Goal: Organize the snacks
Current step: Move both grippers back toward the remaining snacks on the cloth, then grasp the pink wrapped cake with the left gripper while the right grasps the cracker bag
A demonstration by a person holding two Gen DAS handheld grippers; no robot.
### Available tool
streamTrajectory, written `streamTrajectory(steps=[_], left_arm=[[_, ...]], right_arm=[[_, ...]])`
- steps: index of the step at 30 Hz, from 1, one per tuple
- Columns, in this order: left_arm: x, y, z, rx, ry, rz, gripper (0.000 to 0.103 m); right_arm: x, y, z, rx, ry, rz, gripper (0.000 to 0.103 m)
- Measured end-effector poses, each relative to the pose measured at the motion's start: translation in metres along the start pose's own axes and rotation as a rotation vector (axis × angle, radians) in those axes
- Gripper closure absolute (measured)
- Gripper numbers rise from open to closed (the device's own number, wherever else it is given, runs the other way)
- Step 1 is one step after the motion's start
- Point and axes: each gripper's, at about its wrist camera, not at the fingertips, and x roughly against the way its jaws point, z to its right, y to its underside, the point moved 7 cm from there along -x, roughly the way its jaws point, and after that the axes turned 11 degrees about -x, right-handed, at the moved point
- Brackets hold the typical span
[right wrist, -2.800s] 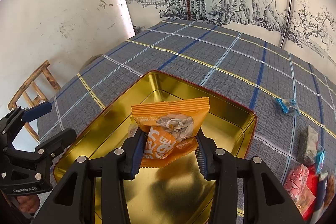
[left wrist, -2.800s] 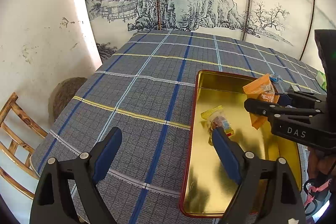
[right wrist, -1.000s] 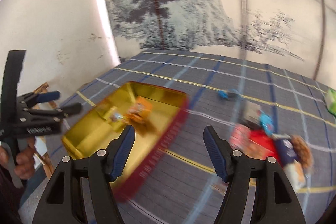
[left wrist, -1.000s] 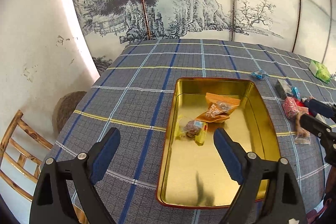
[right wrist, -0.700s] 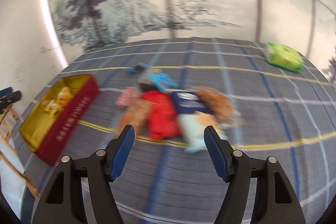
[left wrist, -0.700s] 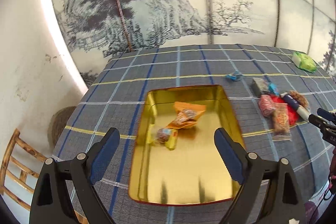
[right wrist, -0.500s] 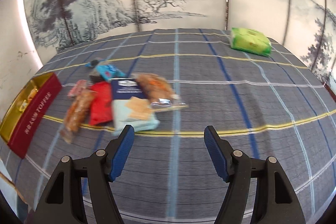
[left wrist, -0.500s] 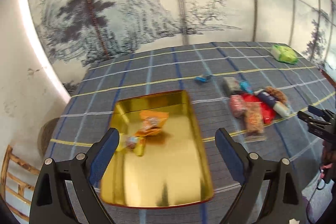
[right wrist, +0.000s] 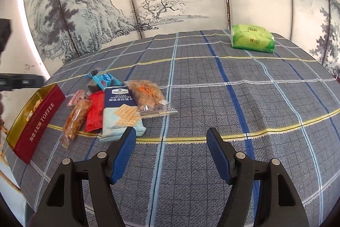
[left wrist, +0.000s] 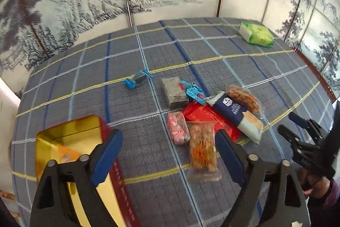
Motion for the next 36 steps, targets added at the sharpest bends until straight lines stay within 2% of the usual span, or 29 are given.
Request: streamTrajectory(steps=[3,6,10,11,13,14,18,22,26,29,31,36], left_arm=[[-0.04,-0.005,0.001,0.01,0.042,-0.112,0.048],[-0.062,-0.005,0.0,0.04,0.085,-0.161,0.05],[-0.078,-0.004,0.002,0.049,0.096,-0.187,0.05],[-0.083,-0.003,0.001,0.048,0.093,-0.195,0.053],[-0.092,0.001,0.001,0.057,0.101,-0.216,0.078],[-0.098,0.006,0.001,0.078,0.115,-0.244,0.082],[-0.089,0.01,-0.004,0.117,0.081,-0.213,0.083],[-0.06,0.011,-0.008,0.16,0.056,-0.152,0.083],[-0.025,0.016,-0.009,0.204,0.068,-0.088,0.083],[-0.005,0.022,-0.004,0.212,0.078,-0.06,0.083],[0.008,0.026,0.001,0.208,0.077,-0.043,0.083],[0.03,0.038,0.01,0.203,0.084,-0.024,0.083]], right_arm=[[-0.001,-0.001,0.001,-0.025,-0.027,-0.005,0.034],[0.0,-0.002,0.004,-0.048,-0.052,-0.004,0.034],[-0.001,-0.002,0.004,-0.055,-0.072,-0.009,0.033],[-0.002,-0.002,0.003,-0.055,-0.075,-0.012,0.033],[-0.002,-0.002,0.003,-0.058,-0.082,-0.013,0.033],[-0.002,-0.002,0.004,-0.062,-0.084,-0.013,0.033],[-0.003,-0.002,0.006,-0.076,-0.09,-0.019,0.033],[-0.004,-0.003,0.005,-0.074,-0.098,-0.027,0.033],[-0.018,-0.011,-0.005,-0.043,-0.158,-0.109,0.033],[-0.034,-0.035,-0.021,0.062,-0.183,-0.105,0.033],[-0.051,-0.042,-0.03,0.096,-0.216,-0.16,0.034],[-0.09,-0.052,-0.042,0.177,-0.202,-0.231,0.038]])
